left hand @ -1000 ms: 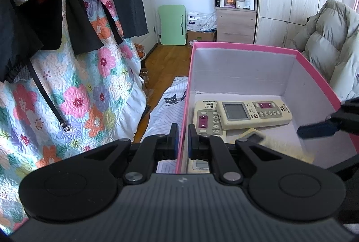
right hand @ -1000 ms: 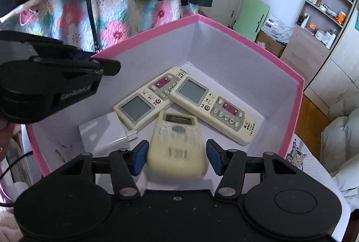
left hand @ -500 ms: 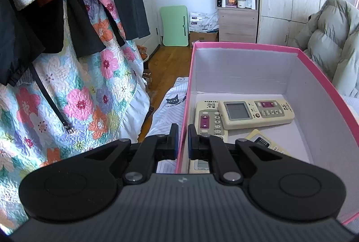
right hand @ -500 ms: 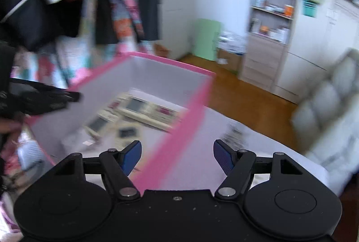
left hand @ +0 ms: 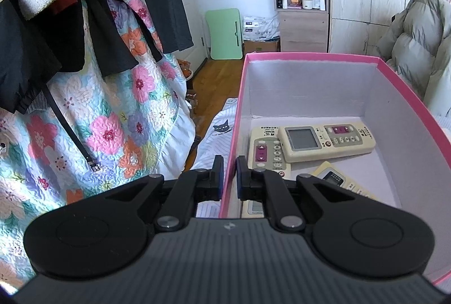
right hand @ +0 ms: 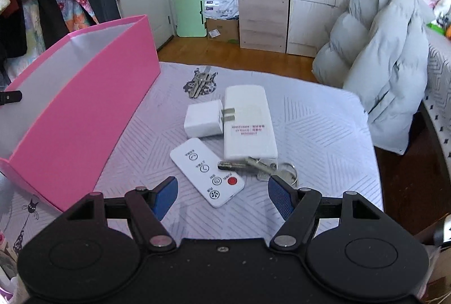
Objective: Organize rigid objects
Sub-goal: 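Move the right tool to the bed and grasp the bunch of keys, then carry the keys into the pink box and open the right tool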
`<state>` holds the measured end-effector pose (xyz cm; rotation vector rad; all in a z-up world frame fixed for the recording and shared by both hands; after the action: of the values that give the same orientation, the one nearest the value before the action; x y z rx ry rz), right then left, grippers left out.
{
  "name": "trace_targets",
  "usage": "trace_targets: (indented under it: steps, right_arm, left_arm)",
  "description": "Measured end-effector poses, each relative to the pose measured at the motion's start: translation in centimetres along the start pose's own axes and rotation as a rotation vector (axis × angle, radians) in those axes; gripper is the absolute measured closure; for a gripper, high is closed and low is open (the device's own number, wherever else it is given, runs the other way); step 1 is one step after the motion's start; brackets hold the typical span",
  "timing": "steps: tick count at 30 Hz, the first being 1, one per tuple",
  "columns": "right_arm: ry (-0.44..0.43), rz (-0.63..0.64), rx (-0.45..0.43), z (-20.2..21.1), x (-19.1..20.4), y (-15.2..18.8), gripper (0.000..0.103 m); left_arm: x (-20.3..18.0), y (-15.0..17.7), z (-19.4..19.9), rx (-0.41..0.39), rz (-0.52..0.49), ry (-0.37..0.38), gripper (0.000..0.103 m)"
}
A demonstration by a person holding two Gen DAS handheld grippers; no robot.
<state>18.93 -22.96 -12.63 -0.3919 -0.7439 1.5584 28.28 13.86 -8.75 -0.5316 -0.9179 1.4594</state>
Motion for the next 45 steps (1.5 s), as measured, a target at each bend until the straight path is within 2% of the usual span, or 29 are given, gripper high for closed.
trace_targets:
  steps: [6,7,11,12,14,15,16,20,22,27,30,31,33,37,40,41,42,44,45]
  right_arm:
    - [0.056,-0.007,-0.029,-1.6,-3.1,-0.5,0.027]
    - [0.057,-0.022,-0.030,-1.8,-3.7,-0.4,0.023]
    - [0.006,-0.086,-0.058,-2.9,-5.5,-0.3,0.019]
    - [-0.002,-0.089,-0.066,-2.8,-5.4,-0.3,0.021]
    - [-0.037,-0.075,-0.069,-2.6,-4.7,-0.3,0.048]
    - [-0.047,-0.078,-0.079,-2.2,-4.3,-0.3,0.052]
    - [-0.057,-0.066,-0.085,-1.8,-3.8,-0.4,0.075]
    - [-0.026,-0.058,-0.136,-0.4,-3.0,-0.8,0.094]
    - [-0.045,-0.100,-0.150,-0.1,-3.4,-0.9,0.099]
    - [-0.050,-0.125,-0.157,0.2,-4.3,-0.2,0.097]
    - [-0.057,-0.130,-0.138,0.5,-4.3,0.5,0.082]
    - [-0.063,-0.131,-0.137,0.6,-4.2,0.8,0.070]
    - [-0.081,-0.131,-0.119,0.5,-4.2,1.5,0.068]
    - [-0.053,-0.146,-0.094,0.0,-4.9,2.5,0.062]
    - [-0.062,-0.150,-0.119,-0.2,-4.7,2.8,0.046]
    - [-0.052,-0.124,-0.116,-0.4,-4.3,2.9,0.044]
    - [-0.022,-0.052,-0.111,-0.6,-3.6,3.0,0.046]
    - [0.014,0.143,-0.101,-0.9,-1.4,3.3,0.075]
    - [0.002,0.210,-0.106,-0.8,-0.5,3.6,0.079]
  left_arm:
    - [-0.1,0.0,0.0,0.004,-0.006,-0.005,0.095]
    - [-0.1,0.0,0.0,0.005,-0.007,-0.005,0.095]
    - [-0.2,-0.1,0.0,0.005,-0.009,-0.004,0.095]
    - [-0.2,-0.1,0.0,0.004,-0.009,-0.003,0.095]
    - [-0.2,-0.1,-0.1,0.005,-0.012,-0.006,0.095]
    - [-0.1,-0.1,-0.1,0.007,-0.011,-0.007,0.095]
    - [-0.2,-0.2,-0.2,0.009,-0.010,-0.006,0.095]
    - [-0.2,-0.2,-0.1,0.006,-0.020,-0.012,0.095]
    - [-0.3,-0.1,-0.1,0.007,-0.017,-0.009,0.095]
    - [-0.3,-0.1,-0.1,0.008,-0.018,-0.007,0.095]
    - [-0.4,0.0,-0.1,0.009,-0.016,-0.009,0.095]
    - [-0.4,0.0,-0.1,0.010,-0.013,-0.009,0.095]
    - [-0.5,0.0,-0.2,0.009,-0.014,-0.017,0.095]
    - [-0.7,0.2,-0.2,0.007,-0.019,-0.023,0.095]
    - [-0.7,0.3,-0.1,0.010,-0.018,-0.020,0.095]
    - [-0.7,0.3,-0.1,0.010,-0.018,-0.022,0.095]
    - [-0.7,0.3,-0.1,0.010,-0.017,-0.024,0.095]
    - [-0.6,0.1,-0.1,0.009,-0.019,-0.028,0.094]
    - [-0.7,0.2,0.0,0.007,-0.022,-0.031,0.094]
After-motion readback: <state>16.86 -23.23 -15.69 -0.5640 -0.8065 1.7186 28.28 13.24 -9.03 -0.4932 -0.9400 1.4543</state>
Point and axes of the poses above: each gripper's, at about its wrist camera, not at the fingertips, and z roughly against the way its jaws point, x to its left, y to its underside, the point moved 7 cm from there along -z, roughly the way its jaws point, and after that the axes turned 8 degrees about -y, right-handed, at the moved point
